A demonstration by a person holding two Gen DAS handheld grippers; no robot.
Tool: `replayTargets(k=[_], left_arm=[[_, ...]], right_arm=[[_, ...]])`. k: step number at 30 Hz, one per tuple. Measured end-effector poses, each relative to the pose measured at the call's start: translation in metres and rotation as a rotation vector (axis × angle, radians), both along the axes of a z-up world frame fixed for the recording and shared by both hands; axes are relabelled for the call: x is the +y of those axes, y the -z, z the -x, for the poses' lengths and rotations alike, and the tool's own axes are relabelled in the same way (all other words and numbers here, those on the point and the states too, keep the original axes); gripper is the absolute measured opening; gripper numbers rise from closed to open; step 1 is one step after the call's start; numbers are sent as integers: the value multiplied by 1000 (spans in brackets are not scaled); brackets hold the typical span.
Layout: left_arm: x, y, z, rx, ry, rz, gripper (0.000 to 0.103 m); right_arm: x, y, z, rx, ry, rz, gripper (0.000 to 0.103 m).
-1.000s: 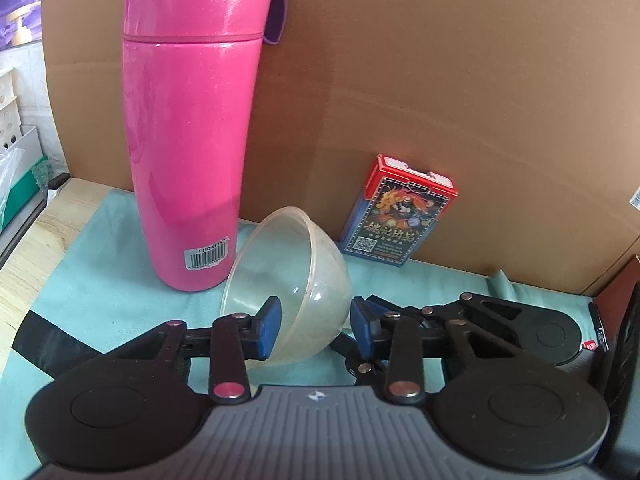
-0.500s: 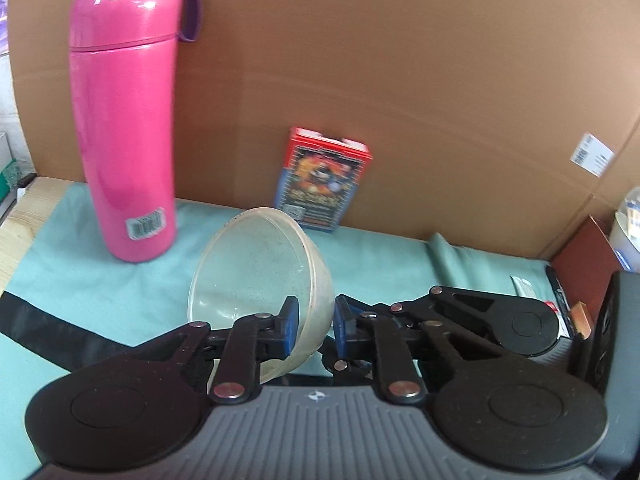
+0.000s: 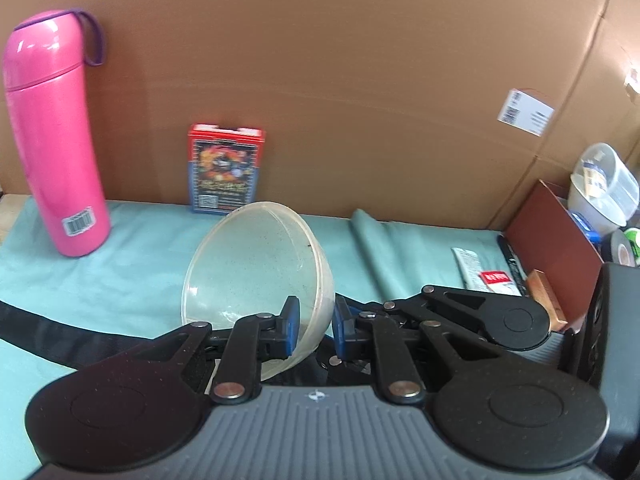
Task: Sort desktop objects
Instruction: 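Close the left gripper on the funnel rim and lift it, then carry the funnel with the left gripper over the brown box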
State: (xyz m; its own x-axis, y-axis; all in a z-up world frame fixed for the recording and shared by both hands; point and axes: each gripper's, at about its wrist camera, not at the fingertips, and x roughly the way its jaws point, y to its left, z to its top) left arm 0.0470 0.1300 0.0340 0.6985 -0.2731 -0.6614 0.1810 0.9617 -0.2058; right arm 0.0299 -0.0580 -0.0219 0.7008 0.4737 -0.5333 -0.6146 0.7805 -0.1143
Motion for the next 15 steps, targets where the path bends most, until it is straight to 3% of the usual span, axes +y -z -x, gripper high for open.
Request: replayTargets(k=[15], left_arm=[[-72,-32,30,-79,142,-8,17]], right_arm=[[-74,-25,55,-42,141,-116,24]])
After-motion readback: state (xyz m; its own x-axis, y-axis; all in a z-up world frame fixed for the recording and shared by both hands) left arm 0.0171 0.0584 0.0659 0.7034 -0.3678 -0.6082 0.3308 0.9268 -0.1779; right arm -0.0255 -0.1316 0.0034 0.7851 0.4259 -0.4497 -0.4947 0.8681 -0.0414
